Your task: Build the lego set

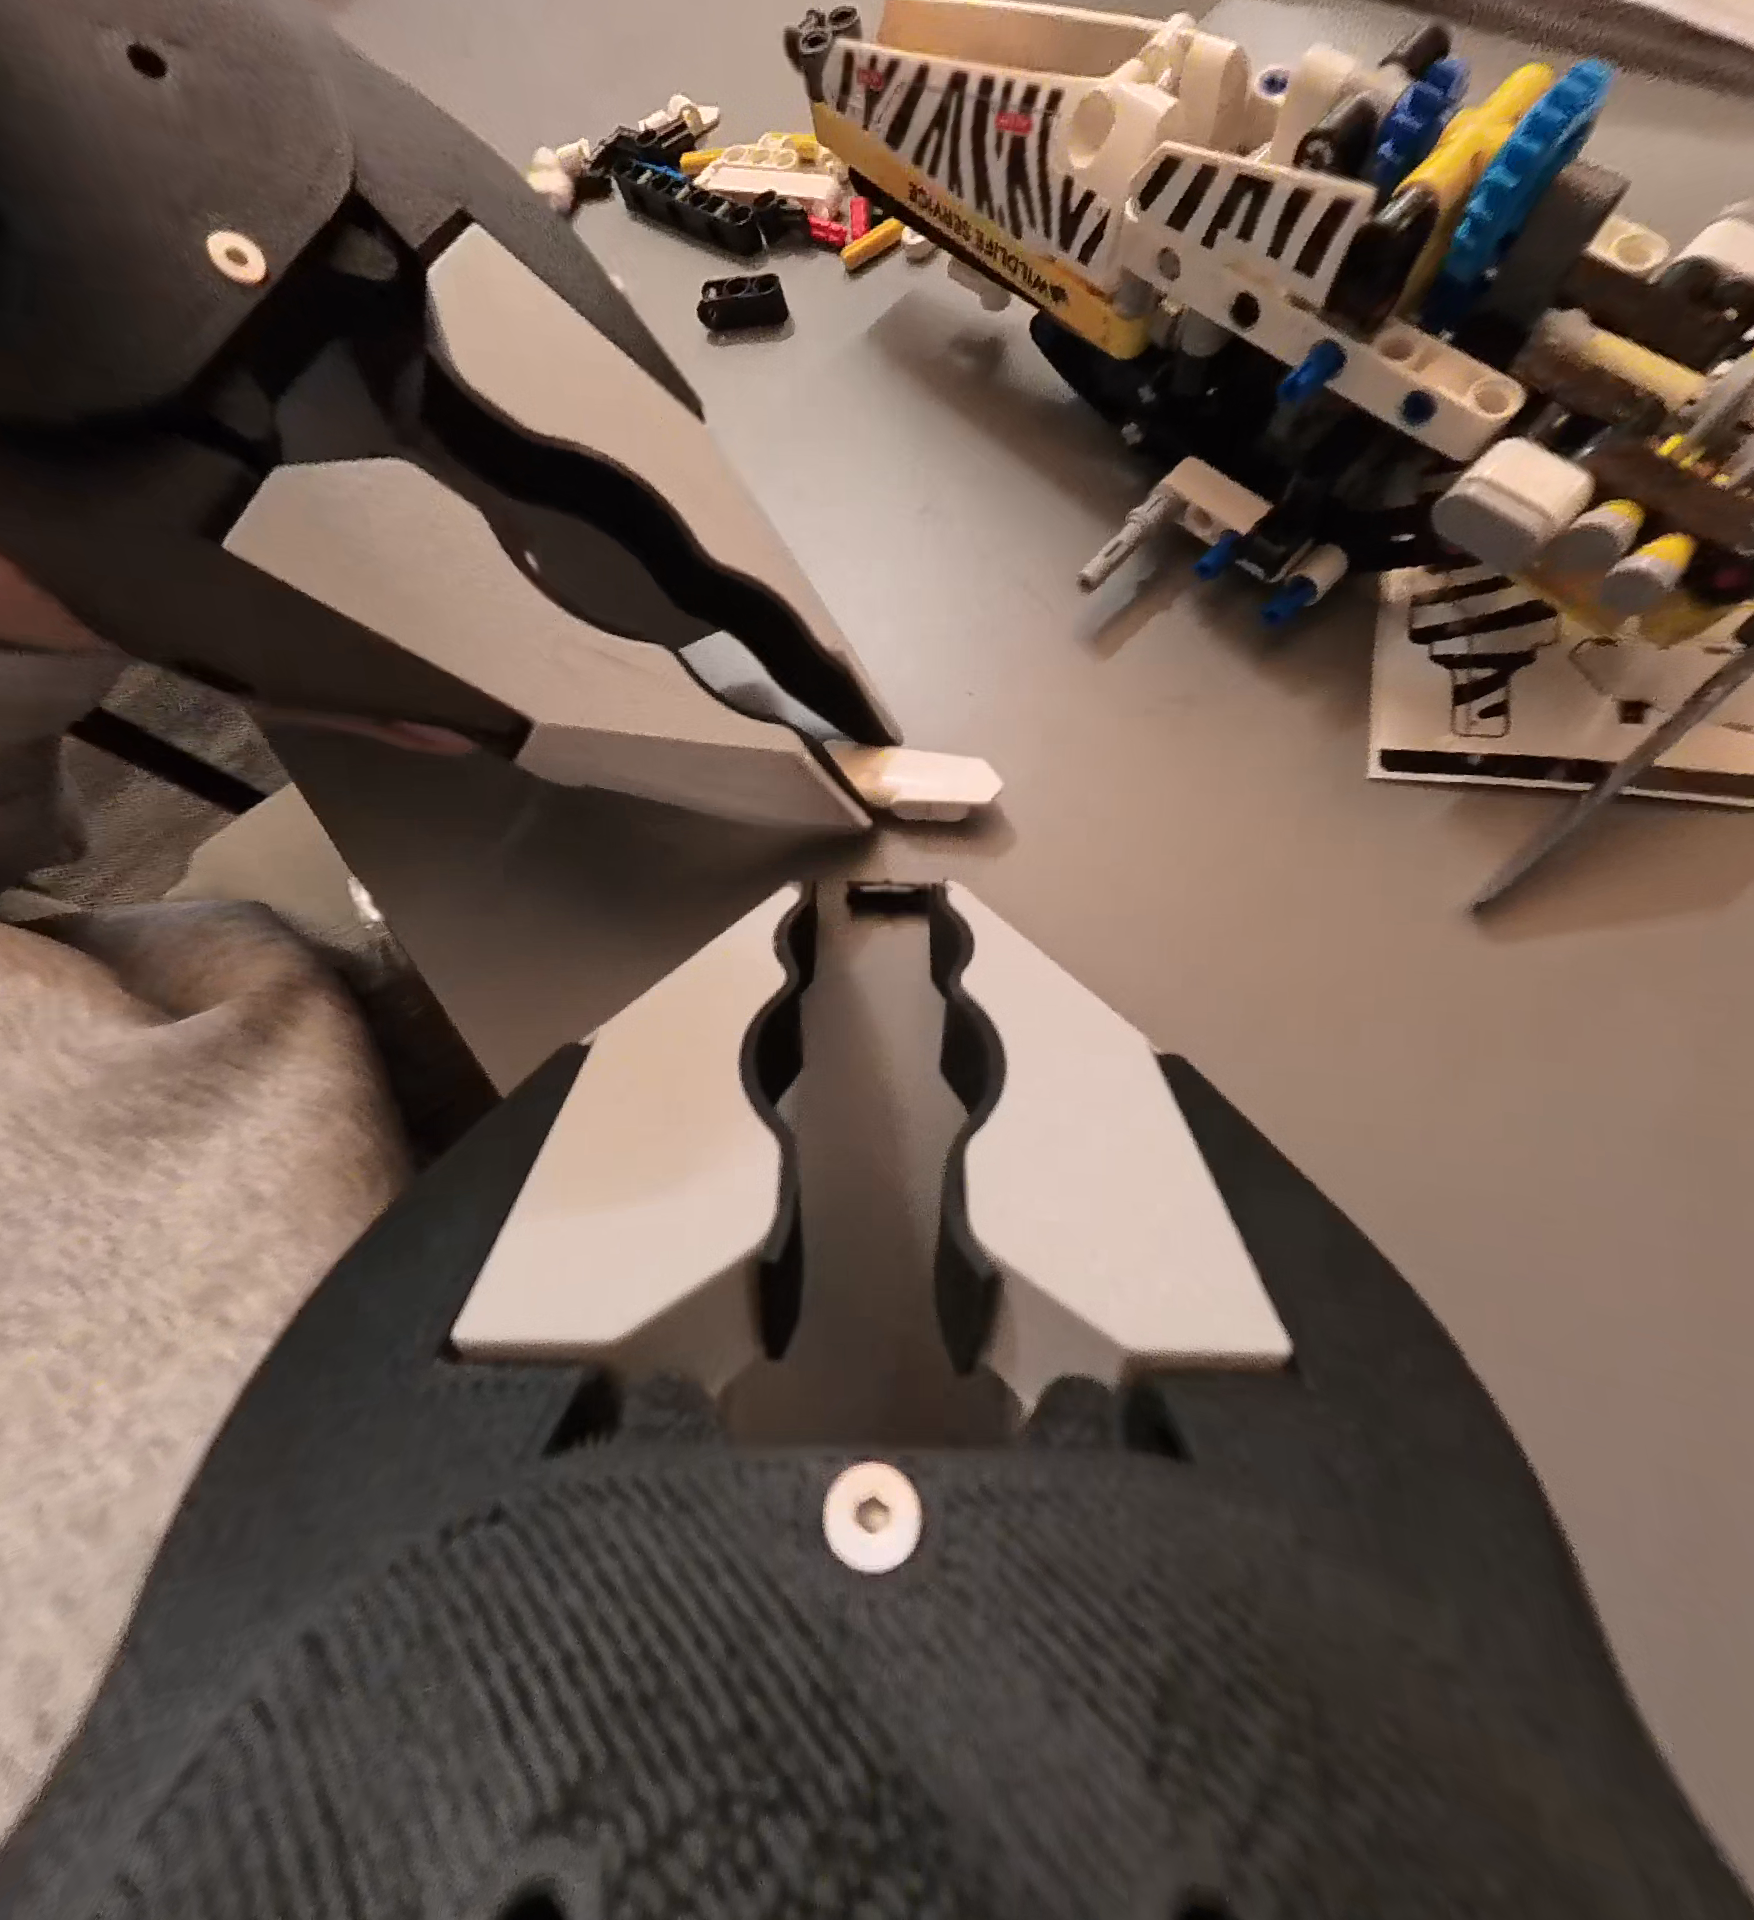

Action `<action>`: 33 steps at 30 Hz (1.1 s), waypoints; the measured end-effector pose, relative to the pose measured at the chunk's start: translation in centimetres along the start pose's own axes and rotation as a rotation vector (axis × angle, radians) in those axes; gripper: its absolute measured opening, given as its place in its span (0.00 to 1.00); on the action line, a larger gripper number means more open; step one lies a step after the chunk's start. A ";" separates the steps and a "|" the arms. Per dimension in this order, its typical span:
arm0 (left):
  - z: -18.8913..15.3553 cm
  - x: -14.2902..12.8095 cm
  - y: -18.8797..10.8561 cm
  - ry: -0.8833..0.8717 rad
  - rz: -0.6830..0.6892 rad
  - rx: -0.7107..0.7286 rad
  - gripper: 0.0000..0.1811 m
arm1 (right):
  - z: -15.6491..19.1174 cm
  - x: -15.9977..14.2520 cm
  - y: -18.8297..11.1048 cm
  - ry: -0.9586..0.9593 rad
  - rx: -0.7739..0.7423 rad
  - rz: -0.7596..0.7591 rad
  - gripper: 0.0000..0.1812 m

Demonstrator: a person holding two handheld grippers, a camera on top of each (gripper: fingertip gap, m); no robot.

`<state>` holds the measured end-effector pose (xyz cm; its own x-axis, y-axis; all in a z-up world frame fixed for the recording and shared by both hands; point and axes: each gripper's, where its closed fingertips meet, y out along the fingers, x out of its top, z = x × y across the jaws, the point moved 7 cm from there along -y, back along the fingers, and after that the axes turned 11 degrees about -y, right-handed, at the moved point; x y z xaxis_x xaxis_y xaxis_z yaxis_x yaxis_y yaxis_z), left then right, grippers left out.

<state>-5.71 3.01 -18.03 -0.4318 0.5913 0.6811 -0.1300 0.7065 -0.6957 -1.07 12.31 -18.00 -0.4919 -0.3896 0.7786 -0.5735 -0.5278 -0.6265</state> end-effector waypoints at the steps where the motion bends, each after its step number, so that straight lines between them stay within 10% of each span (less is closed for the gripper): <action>1: 0.0 0.0 0.0 -0.002 0.000 0.000 0.08 | 0.2 0.0 0.0 -0.013 -0.021 -0.002 0.11; 14: 0.1 0.2 -0.7 -0.014 -0.061 -0.006 0.16 | 0.6 0.1 0.2 -0.094 -0.136 0.033 0.00; 26: -0.9 0.2 -1.4 -0.074 -0.115 -0.138 0.19 | 0.2 -0.3 -1.1 -0.143 -0.043 0.005 0.20; 33: -1.8 0.1 -1.2 -0.038 -0.106 -0.157 0.16 | 0.2 -0.3 -0.5 -0.274 -0.043 0.057 0.15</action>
<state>-3.99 2.92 -16.68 -0.4571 0.4969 0.7377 -0.0374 0.8179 -0.5741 -0.48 12.51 -17.88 -0.3321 -0.6104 0.7191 -0.5798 -0.4692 -0.6661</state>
